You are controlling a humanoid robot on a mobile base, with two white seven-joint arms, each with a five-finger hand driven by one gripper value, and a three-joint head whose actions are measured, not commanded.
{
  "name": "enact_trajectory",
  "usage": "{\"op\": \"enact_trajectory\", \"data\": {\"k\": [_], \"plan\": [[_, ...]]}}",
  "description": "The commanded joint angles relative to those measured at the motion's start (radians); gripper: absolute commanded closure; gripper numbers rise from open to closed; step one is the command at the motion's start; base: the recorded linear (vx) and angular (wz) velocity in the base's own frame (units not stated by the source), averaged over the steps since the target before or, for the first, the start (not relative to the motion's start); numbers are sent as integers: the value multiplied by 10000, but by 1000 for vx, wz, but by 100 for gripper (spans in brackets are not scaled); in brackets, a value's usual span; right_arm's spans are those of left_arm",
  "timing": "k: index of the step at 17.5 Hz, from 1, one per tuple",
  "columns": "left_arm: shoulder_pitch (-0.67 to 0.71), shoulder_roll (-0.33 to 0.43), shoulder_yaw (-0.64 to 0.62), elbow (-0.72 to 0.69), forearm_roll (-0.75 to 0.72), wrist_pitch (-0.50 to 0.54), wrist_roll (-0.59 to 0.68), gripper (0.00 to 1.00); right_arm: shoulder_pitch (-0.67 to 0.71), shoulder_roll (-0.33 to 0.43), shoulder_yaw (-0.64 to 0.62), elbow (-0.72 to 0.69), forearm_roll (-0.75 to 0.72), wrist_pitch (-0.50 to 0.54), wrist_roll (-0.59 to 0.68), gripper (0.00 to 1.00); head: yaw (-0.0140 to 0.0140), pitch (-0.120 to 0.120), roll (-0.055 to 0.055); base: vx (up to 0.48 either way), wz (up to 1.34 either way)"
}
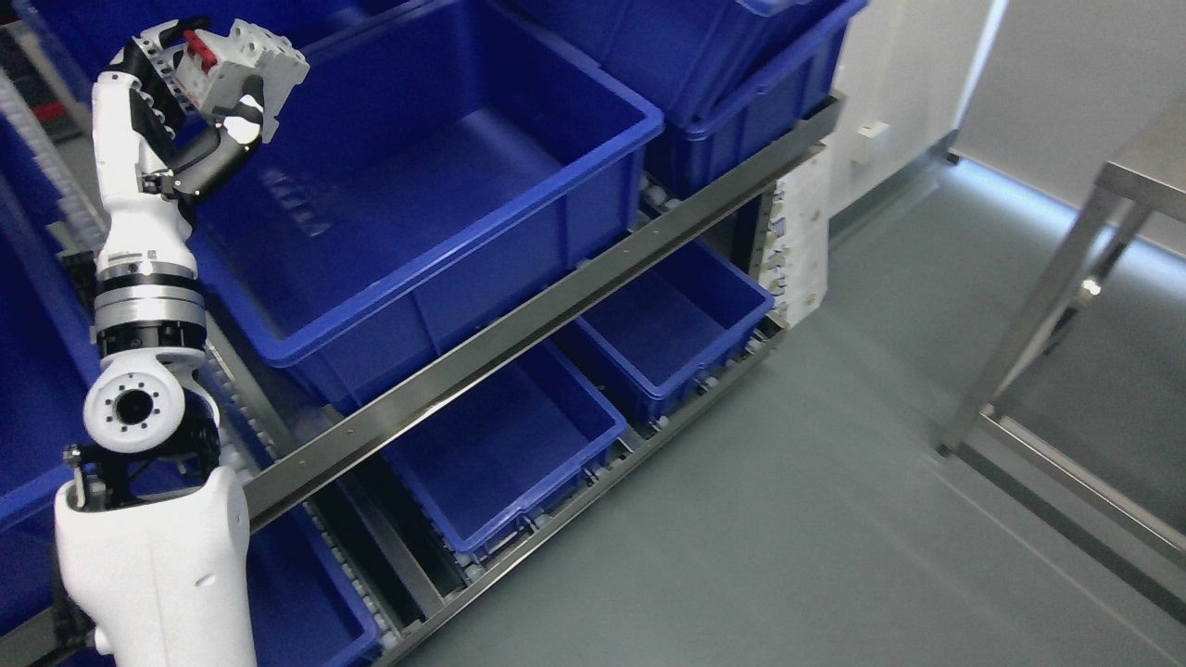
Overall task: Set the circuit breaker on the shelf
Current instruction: 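Carry the breaker in the left hand while turning toward the blue bin shelf, then lower the left hand into the upper blue bin and release the breaker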
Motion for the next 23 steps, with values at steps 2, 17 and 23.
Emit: {"op": "enact_trajectory", "data": {"k": [2,17,23], "plan": [[-260,2280,-271,356,-31,81,-1153,98,2,-175,199,0,1,38,-12,0,0,0,0,105,623],[-3339,4617,-2921,8512,-3069,-1652,-3446,95,2,-175,199,0,1,38,-12,0,0,0,0,70,324],[-4387,3744,-4737,11862,-3621,-2481,-3615,95,2,-175,199,0,1,38,3,0,0,-2,0,2,6]]}}
